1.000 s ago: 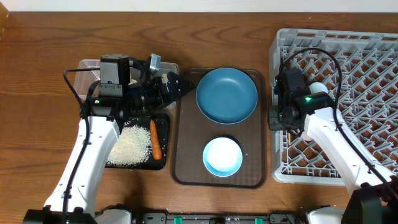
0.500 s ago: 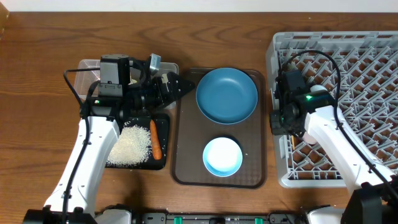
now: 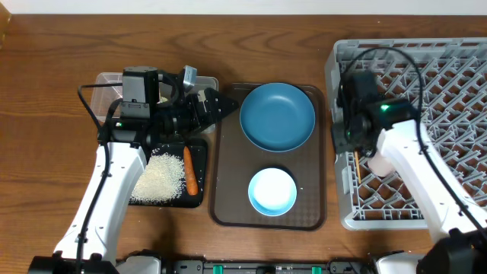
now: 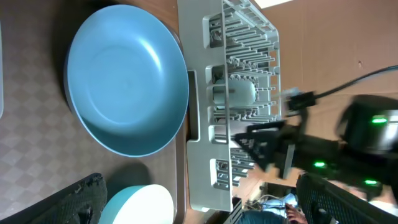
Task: Sort waste into correct bins and load items into the dishwasher rack
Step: 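Move right gripper left to the rim of the large blue plate, then lower right gripper onto the blue plate's edge and close on it, then lift the blue plate with right gripper and carry it to the rack, then insert the blue plate upright into the rack's back-right slots, then lower the blue plate flat into the rack's right side and release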
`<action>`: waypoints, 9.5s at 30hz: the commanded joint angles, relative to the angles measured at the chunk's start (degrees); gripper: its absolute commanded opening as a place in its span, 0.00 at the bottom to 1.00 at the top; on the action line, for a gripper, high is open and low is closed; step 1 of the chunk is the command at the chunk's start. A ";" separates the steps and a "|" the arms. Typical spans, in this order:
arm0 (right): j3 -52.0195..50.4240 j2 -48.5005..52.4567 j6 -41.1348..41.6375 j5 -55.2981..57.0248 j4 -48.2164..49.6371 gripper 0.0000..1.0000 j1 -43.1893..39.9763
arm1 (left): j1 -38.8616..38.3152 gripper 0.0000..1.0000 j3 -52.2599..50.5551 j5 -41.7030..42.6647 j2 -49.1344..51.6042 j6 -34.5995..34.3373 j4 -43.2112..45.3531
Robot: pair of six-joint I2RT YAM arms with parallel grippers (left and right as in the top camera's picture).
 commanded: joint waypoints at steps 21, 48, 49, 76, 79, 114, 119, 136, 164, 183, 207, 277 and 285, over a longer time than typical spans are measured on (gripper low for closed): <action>8.44 -0.11 -0.42 -25.73 2.29 0.79 6.49 | 0.00 1.00 -0.24 -0.31 0.22 -7.02 2.25; -6.40 0.11 -3.19 -14.95 16.15 0.66 16.52 | 17.77 1.00 0.17 -24.50 -11.23 -3.08 -5.70; -7.67 0.11 -3.21 -14.86 17.68 0.65 16.63 | 17.77 1.00 0.17 -24.48 -11.15 -3.08 -5.66; -18.47 1.57 -10.47 -14.01 52.30 0.67 21.29 | 17.77 1.00 0.17 -24.50 -10.99 -3.08 -5.68; -17.84 2.99 -10.47 -12.41 53.20 0.66 22.32 | 17.77 1.00 0.17 -24.48 -10.99 -3.08 -5.68; -14.60 16.92 -11.54 -5.70 58.05 0.35 25.88 | 17.77 1.00 0.17 -24.48 -10.99 -3.08 -5.68; -14.60 17.38 -11.54 -5.68 58.03 0.33 25.88 | 17.77 1.00 0.17 -24.48 -10.99 -3.08 -5.70; -14.47 14.45 -9.77 -12.20 58.77 0.01 25.77 | 17.77 1.00 0.17 -24.48 -10.99 -3.08 -5.70; -13.40 -16.20 22.47 -77.66 77.09 0.01 -30.53 | 17.77 1.00 0.17 -24.50 -10.99 -3.08 -5.68; -13.40 8.20 28.39 -93.18 96.45 0.01 -49.55 | 17.77 1.00 0.17 -24.50 -10.99 -3.08 -5.70; -13.42 10.93 31.82 -89.79 100.87 0.01 -51.32 | 17.77 1.00 0.17 -24.48 -10.99 -3.08 -5.70; -29.09 10.93 73.50 -71.89 146.05 0.01 -51.58 | 17.77 1.00 0.17 -24.50 -10.99 -3.08 -5.68; -30.10 10.93 71.60 -72.17 146.16 0.01 -51.56 | 17.77 1.00 0.17 -24.50 -10.99 -3.08 -5.70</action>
